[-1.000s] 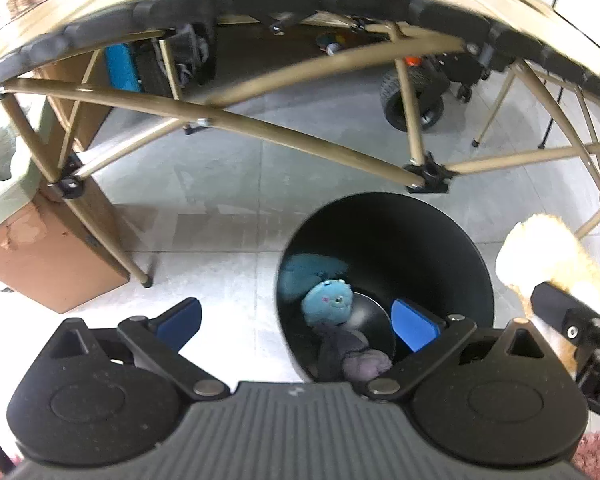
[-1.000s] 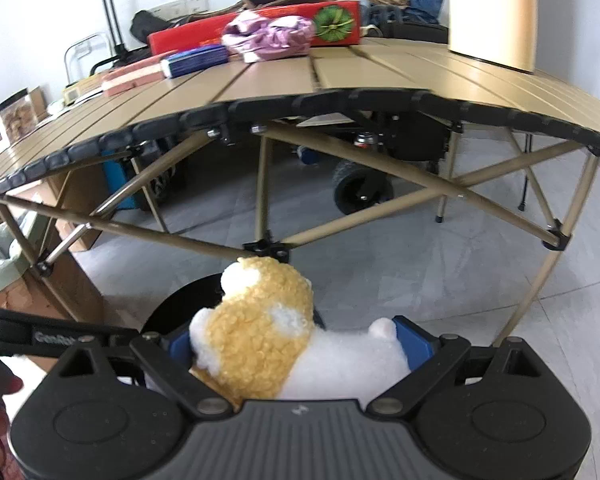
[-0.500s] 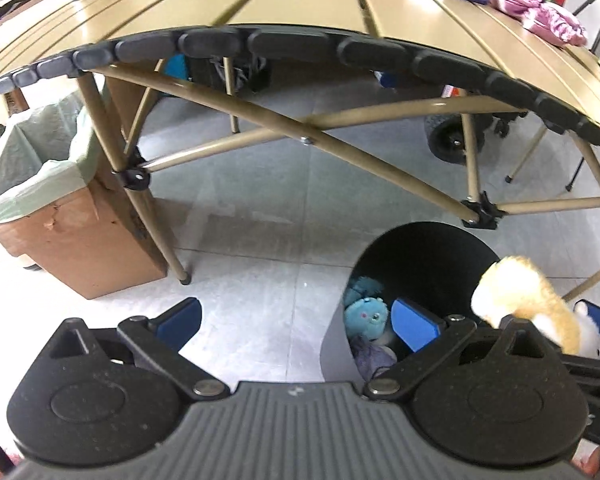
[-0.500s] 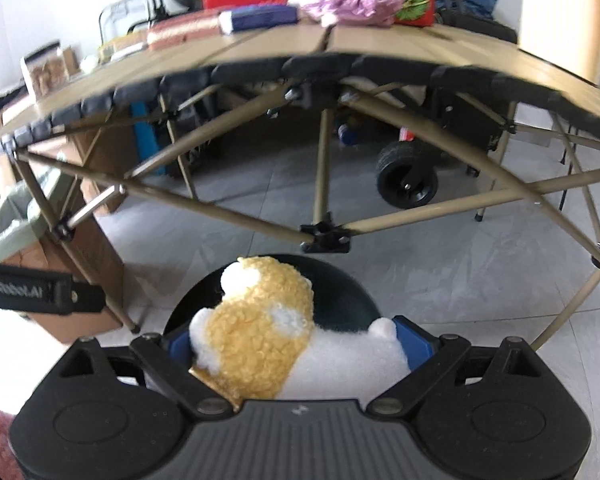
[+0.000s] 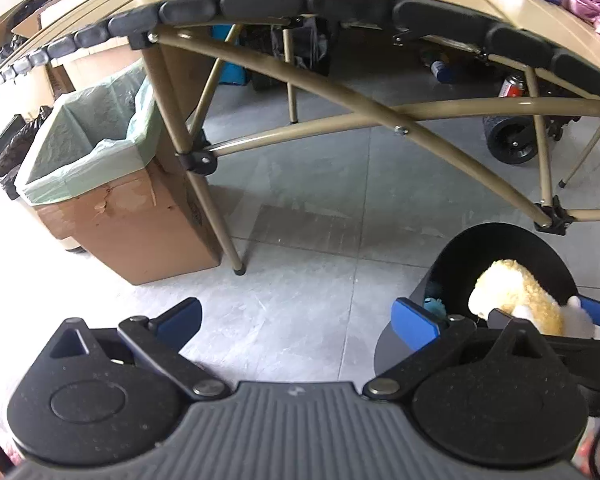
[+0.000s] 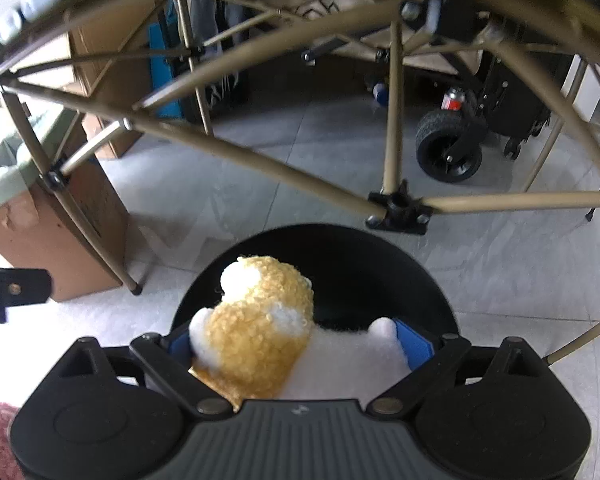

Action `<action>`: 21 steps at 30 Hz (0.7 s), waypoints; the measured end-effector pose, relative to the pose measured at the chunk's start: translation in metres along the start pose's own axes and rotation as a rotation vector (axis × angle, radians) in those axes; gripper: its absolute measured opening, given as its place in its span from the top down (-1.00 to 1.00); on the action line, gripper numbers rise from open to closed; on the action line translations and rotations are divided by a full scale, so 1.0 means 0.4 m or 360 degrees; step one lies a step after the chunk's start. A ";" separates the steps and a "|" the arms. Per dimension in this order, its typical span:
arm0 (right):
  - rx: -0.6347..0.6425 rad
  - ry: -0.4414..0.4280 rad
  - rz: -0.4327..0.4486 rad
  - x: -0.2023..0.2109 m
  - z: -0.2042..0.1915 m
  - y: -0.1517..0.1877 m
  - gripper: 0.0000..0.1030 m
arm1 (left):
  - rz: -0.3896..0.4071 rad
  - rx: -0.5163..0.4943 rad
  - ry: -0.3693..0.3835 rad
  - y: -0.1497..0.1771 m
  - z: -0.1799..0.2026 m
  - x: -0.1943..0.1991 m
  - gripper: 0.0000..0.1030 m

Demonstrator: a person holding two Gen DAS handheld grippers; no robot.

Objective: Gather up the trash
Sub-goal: 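Lower the plush toy into the bin and open the right gripper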

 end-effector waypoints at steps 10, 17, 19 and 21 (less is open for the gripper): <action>-0.0035 -0.0007 -0.0164 -0.087 -0.026 0.038 -0.87 | -0.0092 0.0032 -0.0107 0.026 -0.057 -0.041 -0.99; -0.0063 0.0007 -0.0217 -0.120 -0.026 0.057 -0.87 | -0.0105 0.0019 -0.0103 0.035 -0.059 -0.045 -1.00; -0.0074 0.0011 -0.0222 -0.122 -0.021 0.058 -0.89 | -0.0120 0.0015 -0.0114 0.038 -0.058 -0.049 -1.00; -0.0092 0.0017 -0.0226 -0.124 -0.014 0.060 -0.91 | -0.0141 0.0009 -0.0126 0.044 -0.056 -0.056 -1.00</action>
Point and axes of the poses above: each gripper's, at about its wrist camera, not at the fingertips, and x roughly against the way its jaws point, z to its right, y to its underside, the point moved 10 cm from there along -x, roughly the way its jaws point, and after that the axes turned 7 degrees about y, right-handed, at the moved point
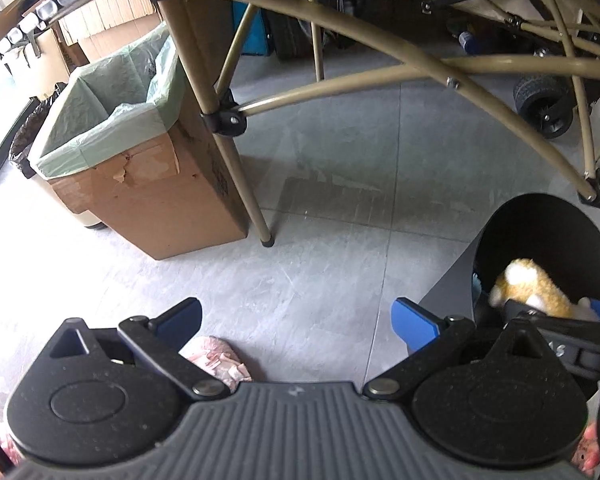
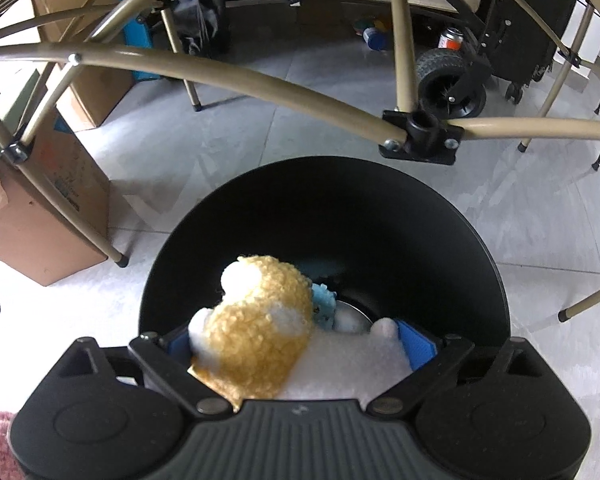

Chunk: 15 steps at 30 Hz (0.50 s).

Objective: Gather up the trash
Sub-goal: 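Lower the plush toy into the bin and open the right gripper, then raise both open tools from the bin back toward the table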

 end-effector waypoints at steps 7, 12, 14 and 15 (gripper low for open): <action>-0.0076 -0.0017 -0.0007 0.008 0.017 0.003 -1.00 | -0.0051 -0.0012 -0.0031 0.012 -0.002 -0.027 -1.00; -0.0097 -0.0039 -0.0006 0.013 0.027 0.002 -1.00 | -0.0061 -0.0016 -0.0030 0.016 0.001 -0.031 -1.00; -0.0099 -0.0041 -0.0004 0.015 0.025 0.002 -1.00 | -0.0066 -0.0016 -0.0029 0.017 0.002 -0.033 -1.00; -0.0100 -0.0041 -0.0003 0.014 0.025 0.002 -1.00 | -0.0068 -0.0016 -0.0029 0.017 0.003 -0.034 -1.00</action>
Point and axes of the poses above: each gripper's, at about its wrist camera, not at the fingertips, and x roughly against the way its jaws point, z to its right, y to its underside, the point moved 10 cm from there along -x, roughly the way its jaws point, and after that the axes turned 7 degrees about y, right-handed, at the moved point
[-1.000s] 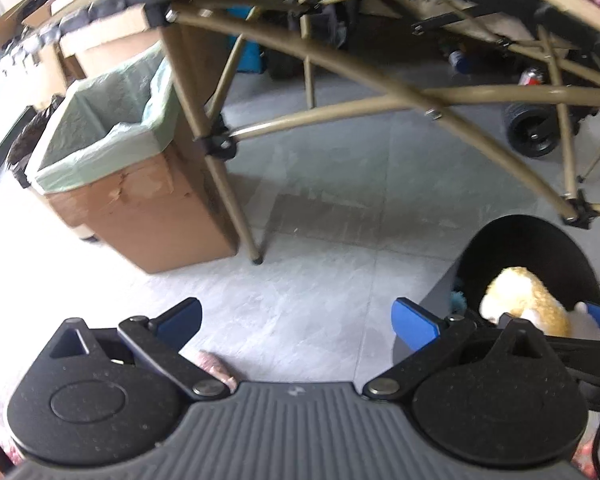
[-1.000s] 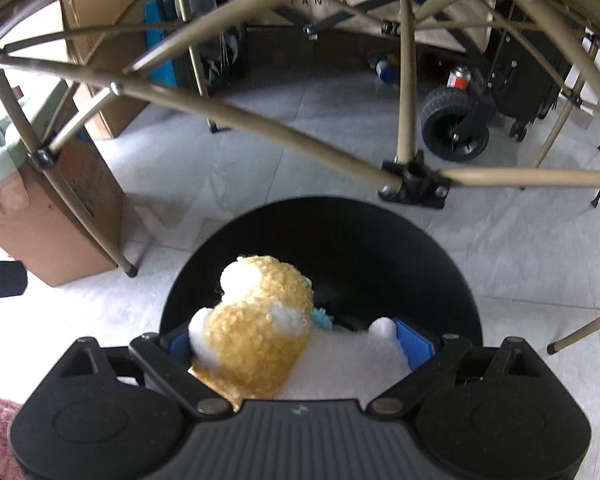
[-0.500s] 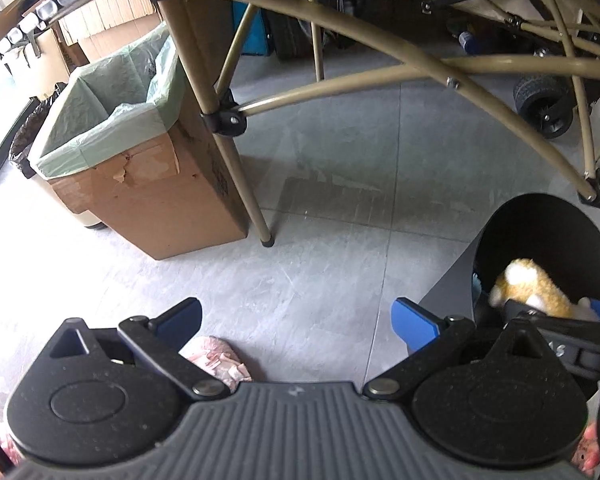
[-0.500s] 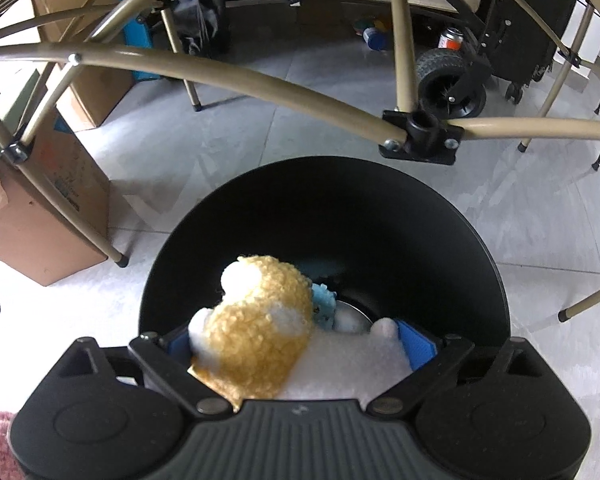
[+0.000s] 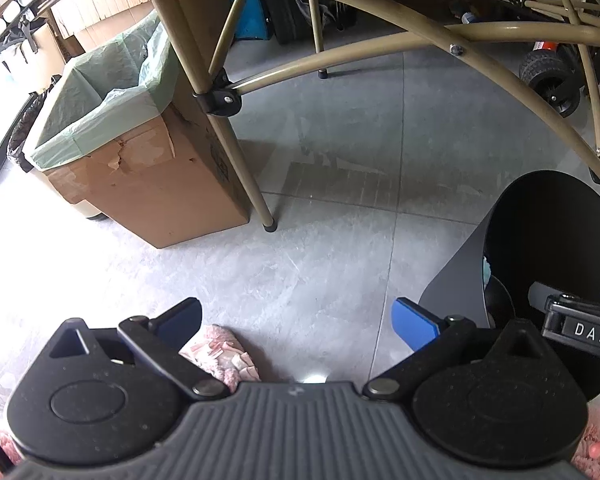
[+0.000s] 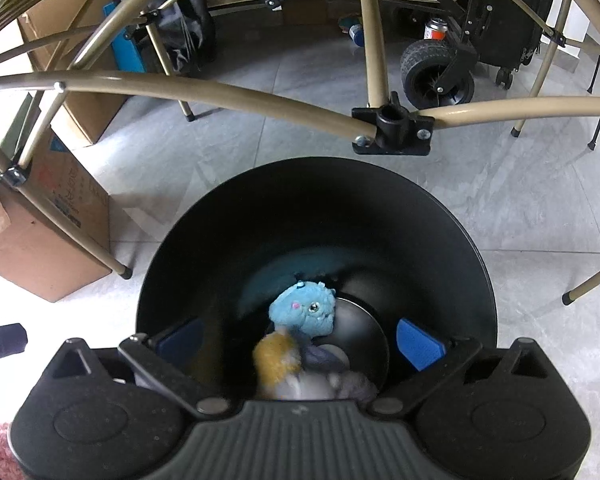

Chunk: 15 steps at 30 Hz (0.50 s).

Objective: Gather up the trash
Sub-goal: 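Raise both open tools from the bin back toward the table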

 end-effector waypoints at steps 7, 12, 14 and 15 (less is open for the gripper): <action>0.0006 0.0012 -0.0008 -0.001 0.002 -0.001 -1.00 | -0.0006 -0.0004 0.0007 0.001 0.001 -0.002 -1.00; 0.0002 0.0017 0.0000 0.005 0.003 -0.004 -1.00 | -0.0006 -0.0004 0.0010 0.001 0.003 -0.002 -1.00; 0.0001 0.0018 0.0009 0.008 0.003 -0.005 -1.00 | -0.0005 -0.0006 0.0016 0.000 0.005 -0.001 -1.00; 0.0001 0.0018 0.0015 0.012 0.004 -0.006 -1.00 | -0.0005 -0.0007 0.0020 0.001 0.007 0.000 -1.00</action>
Point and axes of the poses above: each gripper's, at about its wrist camera, not at the fingertips, and x roughly against the way its jaws point, z to its right, y to its underside, the point moved 10 cm from there along -x, roughly the way its jaws point, and after that the axes turned 7 degrees about y, right-handed, at the moved point
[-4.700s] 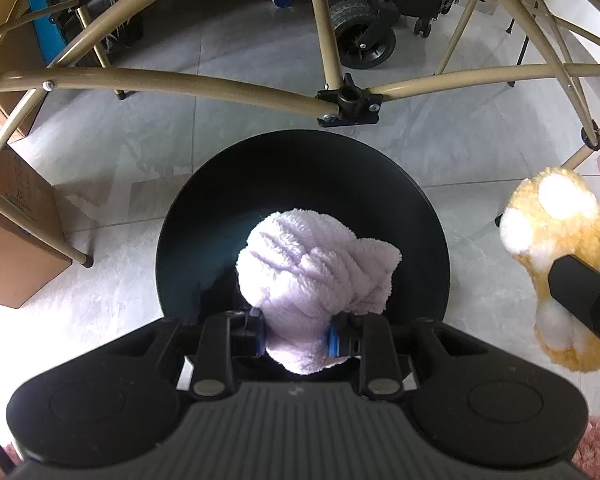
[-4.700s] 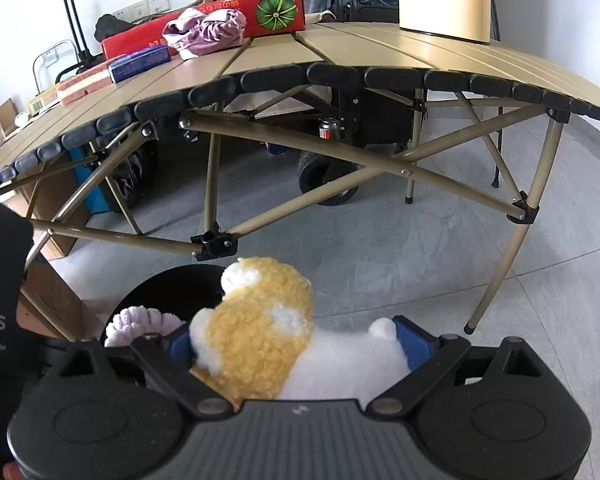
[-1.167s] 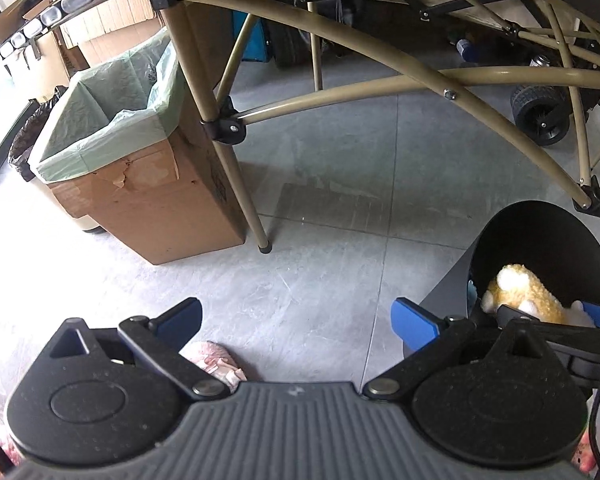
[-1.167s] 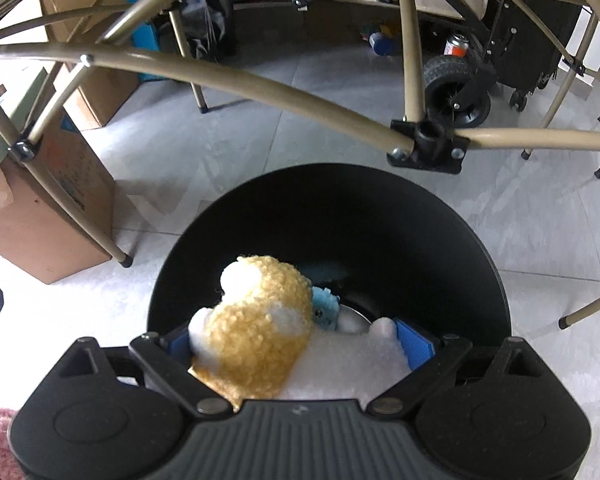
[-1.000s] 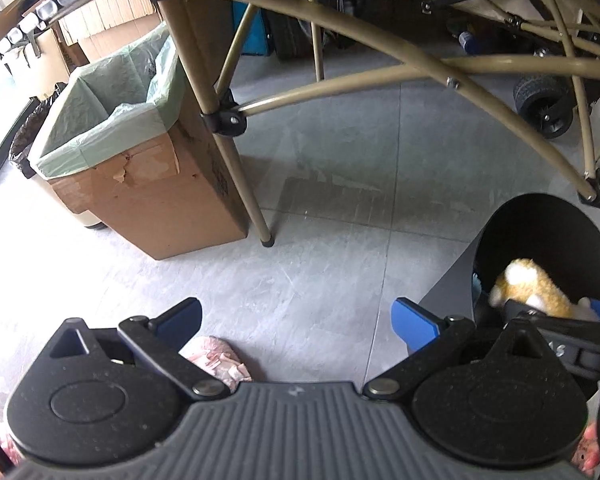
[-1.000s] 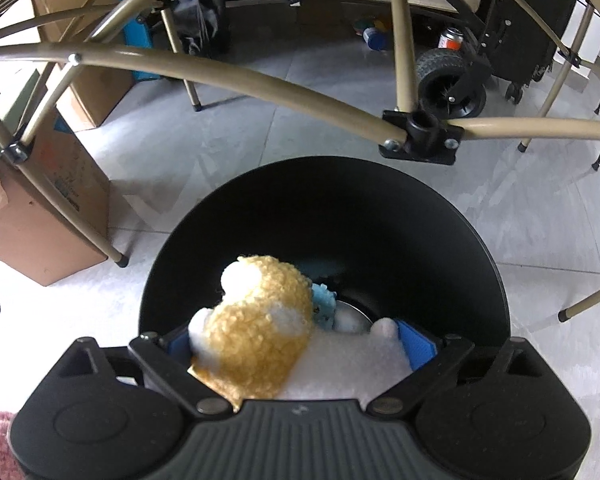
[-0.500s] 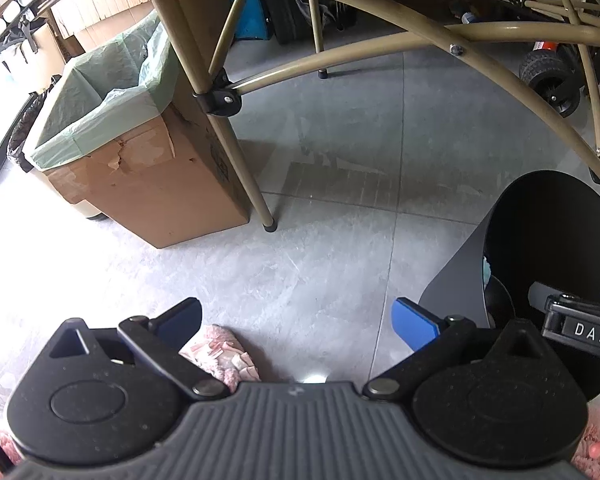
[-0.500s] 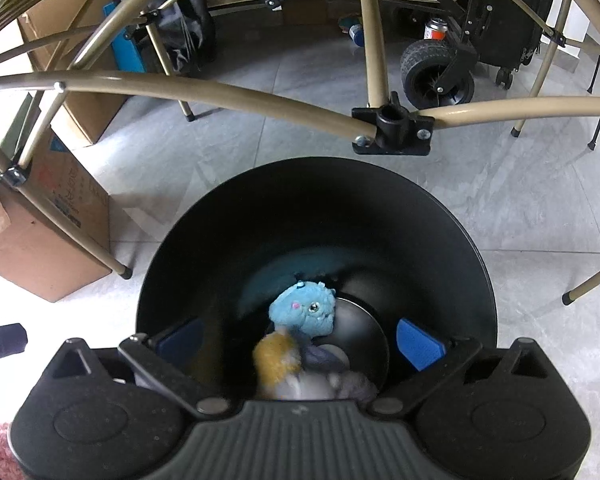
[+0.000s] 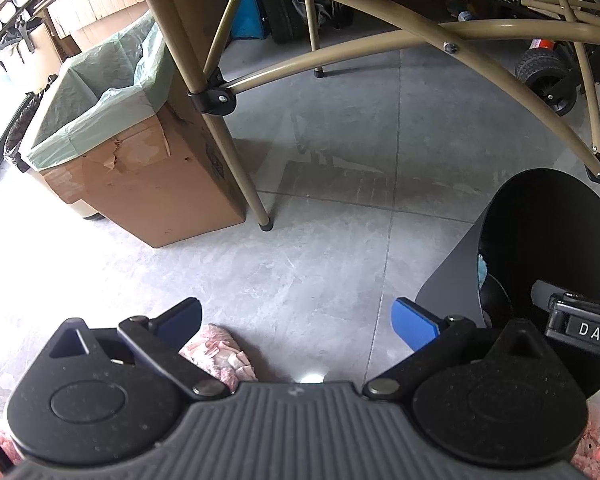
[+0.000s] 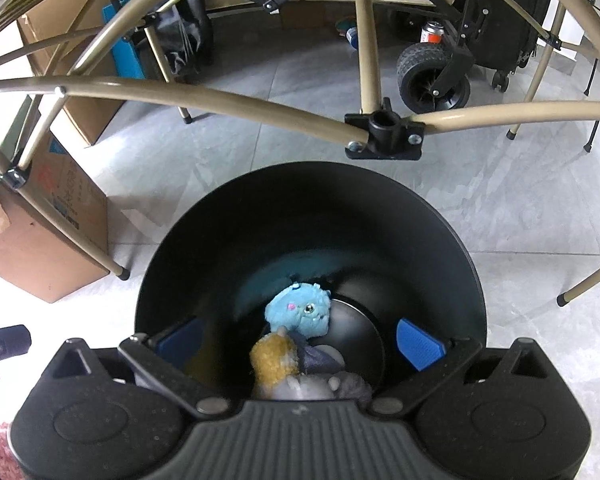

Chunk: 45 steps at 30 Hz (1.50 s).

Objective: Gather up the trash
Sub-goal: 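Raise both open tools from the bin back toward the table, then close the right gripper on the pink satin scrunchie while the left tool approaches the sponge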

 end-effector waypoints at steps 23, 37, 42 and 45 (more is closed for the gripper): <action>-0.0064 -0.0042 0.0229 0.183 0.075 -0.025 -1.00 | 0.0094 -0.0077 0.0144 -0.013 0.080 0.068 -1.00; -0.0227 -0.0131 0.0597 0.479 0.176 -0.063 -1.00 | 0.0475 -0.0262 0.0315 -0.030 0.202 0.285 -1.00; -0.0248 -0.0106 0.0686 0.558 0.223 -0.069 -1.00 | 0.0589 -0.0301 0.0356 -0.038 0.236 0.362 -1.00; -0.0263 -0.0104 0.0751 0.605 0.247 -0.072 -1.00 | 0.0676 -0.0323 0.0378 -0.046 0.253 0.417 -1.00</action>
Point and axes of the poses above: each gripper's, at about its wrist camera, not at the fingertips, and x roughly against the way its jaws point, z to its right, y to its underside, the point moved 10 cm from there along -x, roughly the way its jaws point, and after that the axes turned 7 degrees about y, right-handed, at the moved point
